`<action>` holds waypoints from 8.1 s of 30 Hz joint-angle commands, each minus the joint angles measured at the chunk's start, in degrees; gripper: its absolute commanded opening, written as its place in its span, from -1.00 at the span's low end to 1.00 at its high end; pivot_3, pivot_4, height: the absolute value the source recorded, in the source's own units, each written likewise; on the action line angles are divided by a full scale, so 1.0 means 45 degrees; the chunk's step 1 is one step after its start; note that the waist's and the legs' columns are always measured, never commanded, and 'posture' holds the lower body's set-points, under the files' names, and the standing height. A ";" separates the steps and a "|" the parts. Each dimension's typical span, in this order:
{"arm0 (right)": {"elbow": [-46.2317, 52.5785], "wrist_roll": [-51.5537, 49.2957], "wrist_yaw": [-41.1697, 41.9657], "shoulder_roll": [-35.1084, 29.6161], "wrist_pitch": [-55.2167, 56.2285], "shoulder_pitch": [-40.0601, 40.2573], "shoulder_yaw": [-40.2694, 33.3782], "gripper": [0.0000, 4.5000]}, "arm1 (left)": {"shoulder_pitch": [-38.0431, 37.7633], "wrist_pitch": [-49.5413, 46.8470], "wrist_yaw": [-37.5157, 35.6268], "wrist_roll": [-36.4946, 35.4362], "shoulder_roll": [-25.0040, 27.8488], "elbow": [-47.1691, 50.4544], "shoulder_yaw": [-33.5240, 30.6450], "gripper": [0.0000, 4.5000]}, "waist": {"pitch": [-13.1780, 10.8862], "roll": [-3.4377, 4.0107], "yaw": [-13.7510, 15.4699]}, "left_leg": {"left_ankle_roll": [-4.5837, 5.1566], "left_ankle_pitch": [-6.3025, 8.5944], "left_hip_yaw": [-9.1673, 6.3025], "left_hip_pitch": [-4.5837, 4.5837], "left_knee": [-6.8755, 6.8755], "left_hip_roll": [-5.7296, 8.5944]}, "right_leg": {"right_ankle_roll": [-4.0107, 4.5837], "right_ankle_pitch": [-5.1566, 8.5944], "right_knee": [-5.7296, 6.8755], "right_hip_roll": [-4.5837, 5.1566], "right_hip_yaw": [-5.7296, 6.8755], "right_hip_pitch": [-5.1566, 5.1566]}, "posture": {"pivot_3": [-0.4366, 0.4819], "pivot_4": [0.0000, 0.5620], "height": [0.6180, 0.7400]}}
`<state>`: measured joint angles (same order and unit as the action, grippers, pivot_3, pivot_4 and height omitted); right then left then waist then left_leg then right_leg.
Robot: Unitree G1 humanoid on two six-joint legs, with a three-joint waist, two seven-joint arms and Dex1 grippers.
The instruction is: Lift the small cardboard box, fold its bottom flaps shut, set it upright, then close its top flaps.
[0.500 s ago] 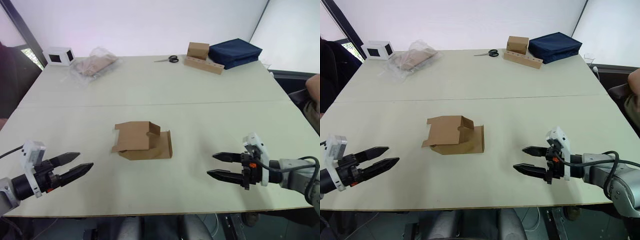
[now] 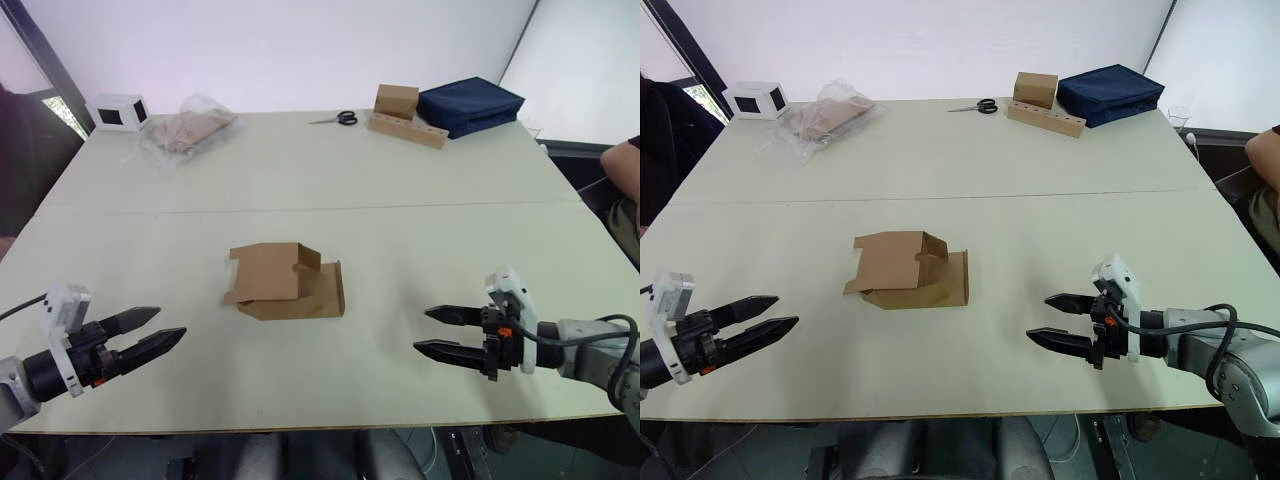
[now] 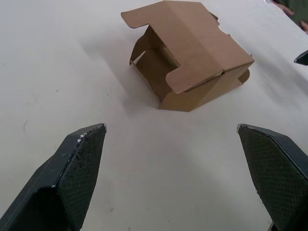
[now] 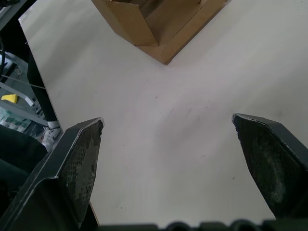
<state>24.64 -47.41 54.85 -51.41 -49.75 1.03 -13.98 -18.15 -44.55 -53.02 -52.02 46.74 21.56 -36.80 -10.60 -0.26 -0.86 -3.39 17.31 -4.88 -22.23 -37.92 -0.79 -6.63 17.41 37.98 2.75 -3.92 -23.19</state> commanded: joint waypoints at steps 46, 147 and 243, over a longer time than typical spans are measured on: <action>0.4078 0.1681 -0.3525 0.1743 0.0794 -0.2421 0.3118 1.00 | 1.2770 -0.6626 -0.3515 0.0962 0.0577 -1.0546 0.8384 0.99 | -0.0003 -0.0002 -0.0033 | -0.0012 -0.0007 -0.0013 -0.0021 -0.0020 0.0008 | -0.0002 0.0001 0.0035 -0.0016 0.0006 -0.0033 | -0.05 -0.47 1.00; -0.2187 -0.1259 -0.8368 0.9716 0.2275 -1.0315 0.2138 -0.97 | 1.7031 0.0105 -0.5268 0.2195 -0.3546 -0.8951 0.6403 -1.00 | -0.0001 0.0014 -0.0718 | -0.0076 -0.0045 -0.0019 -0.0044 -0.0012 0.0011 | -0.0002 -0.0001 0.0059 -0.0007 0.0000 -0.0077 | -0.05 -0.47 1.00; -0.4424 -0.4754 -0.7136 0.4922 0.1828 -0.8465 -0.2090 -0.97 | 1.7051 -0.0782 -0.4958 0.1426 -0.3795 -0.8157 0.5979 -1.00 | -0.0004 0.0012 -0.0682 | -0.0029 -0.0019 -0.0011 -0.0049 -0.0018 0.0012 | -0.0004 -0.0001 0.0047 -0.0006 -0.0001 -0.0066 | -0.05 -0.47 1.00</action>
<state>5.30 -70.69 22.62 -29.94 -43.88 -35.43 -23.29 57.03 -48.08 -75.28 -44.18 29.25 -17.51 -8.65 -10.62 -0.21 -3.93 -3.57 17.20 -4.93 -22.45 -38.00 -0.74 -6.64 17.41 38.19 2.71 -3.93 -23.49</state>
